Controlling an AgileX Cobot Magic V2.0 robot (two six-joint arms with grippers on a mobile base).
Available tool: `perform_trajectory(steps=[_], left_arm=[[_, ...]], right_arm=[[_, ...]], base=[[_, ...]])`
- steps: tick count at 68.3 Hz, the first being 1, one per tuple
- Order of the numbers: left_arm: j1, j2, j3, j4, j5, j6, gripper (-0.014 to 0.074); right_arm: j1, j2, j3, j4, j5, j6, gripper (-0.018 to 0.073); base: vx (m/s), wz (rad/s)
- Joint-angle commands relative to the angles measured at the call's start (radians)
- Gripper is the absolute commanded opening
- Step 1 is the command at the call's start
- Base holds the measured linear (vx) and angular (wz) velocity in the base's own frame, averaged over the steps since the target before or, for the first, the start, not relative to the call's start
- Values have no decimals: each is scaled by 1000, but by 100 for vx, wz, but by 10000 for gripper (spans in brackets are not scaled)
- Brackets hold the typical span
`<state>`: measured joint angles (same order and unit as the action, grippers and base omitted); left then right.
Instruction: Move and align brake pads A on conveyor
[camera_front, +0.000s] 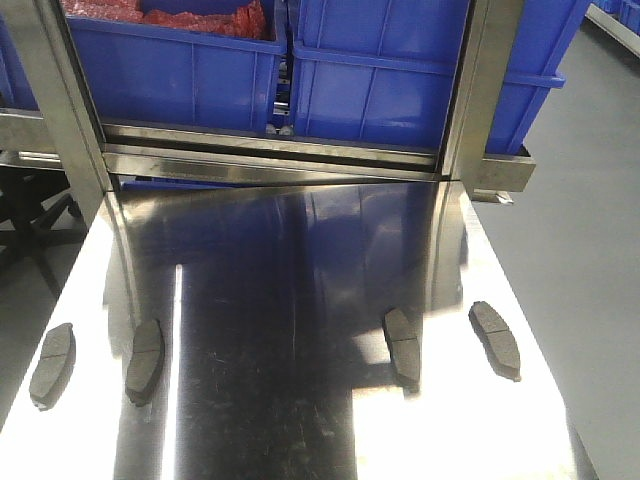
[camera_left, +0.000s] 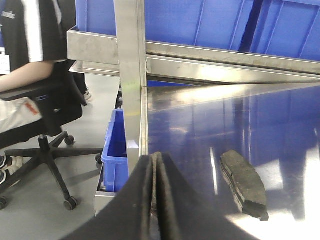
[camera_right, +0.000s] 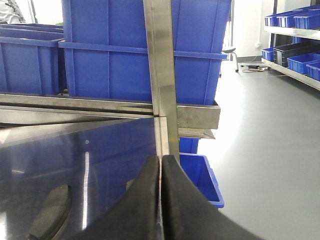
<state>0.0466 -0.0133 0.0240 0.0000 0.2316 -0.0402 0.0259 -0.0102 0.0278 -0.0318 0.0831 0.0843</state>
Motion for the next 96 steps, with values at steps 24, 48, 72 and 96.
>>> perform_trajectory(steps=[24, 48, 72, 96], left_arm=[[1, -11, -13, -7, -80, -7, -6], [1, -11, -13, -7, -80, -7, -6], [1, -11, -13, 8, -95, -4, -6], [1, 71, -182, 10, -71, -5, -6]], right_arm=[[-6, -15, 20, -7, -73, -9, -8], [-6, -15, 20, -7, -73, -9, -8], [-6, -15, 20, -7, -73, -9, -8], [-6, -15, 20, -7, -73, -9, -8]], base=[[0, 0], [0, 0], [0, 0], [0, 0]])
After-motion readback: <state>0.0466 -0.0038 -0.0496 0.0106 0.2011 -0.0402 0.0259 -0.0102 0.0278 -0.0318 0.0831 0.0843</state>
